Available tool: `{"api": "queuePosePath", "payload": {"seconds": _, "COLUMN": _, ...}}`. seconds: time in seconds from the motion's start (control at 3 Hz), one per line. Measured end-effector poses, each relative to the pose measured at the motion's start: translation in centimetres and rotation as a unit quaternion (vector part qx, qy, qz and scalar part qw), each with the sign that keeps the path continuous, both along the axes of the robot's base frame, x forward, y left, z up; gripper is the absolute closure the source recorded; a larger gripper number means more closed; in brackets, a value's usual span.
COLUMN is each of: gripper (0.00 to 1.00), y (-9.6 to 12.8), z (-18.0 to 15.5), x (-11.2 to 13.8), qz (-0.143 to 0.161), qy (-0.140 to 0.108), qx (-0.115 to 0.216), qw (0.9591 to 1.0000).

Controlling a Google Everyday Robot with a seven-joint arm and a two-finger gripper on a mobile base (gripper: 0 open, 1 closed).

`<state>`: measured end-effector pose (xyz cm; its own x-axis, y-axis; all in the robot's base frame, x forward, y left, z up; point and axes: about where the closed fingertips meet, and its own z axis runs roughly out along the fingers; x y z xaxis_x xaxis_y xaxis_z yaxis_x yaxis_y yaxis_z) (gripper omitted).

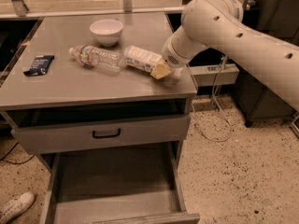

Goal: Pick blue plastic bottle from middle drawer and place on counter

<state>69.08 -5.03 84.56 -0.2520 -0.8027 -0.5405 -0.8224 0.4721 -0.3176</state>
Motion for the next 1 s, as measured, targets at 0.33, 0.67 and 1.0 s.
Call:
{"api": "queuePosePath", "payload": {"seconds": 0.33, "gripper": 0.81, "y": 0.0, "z": -0.01, "x": 0.0, "qz": 0.0, "qy": 0.0, "qx": 0.0, "qw": 1.0}}
{"api": "queuePosePath", "payload": {"seconds": 0.67, "gripper": 0.58, "y": 0.0, "z": -0.01, "x": 0.0, "qz": 0.0, "qy": 0.0, "qx": 0.0, "qw": 1.0}}
{"api": "queuePosePath", "payload": {"seconds": 1.0, "gripper": 0.35, "y": 0.01, "z": -0.01, "x": 0.0, "qz": 0.0, "qy": 0.0, "qx": 0.0, "qw": 1.0}}
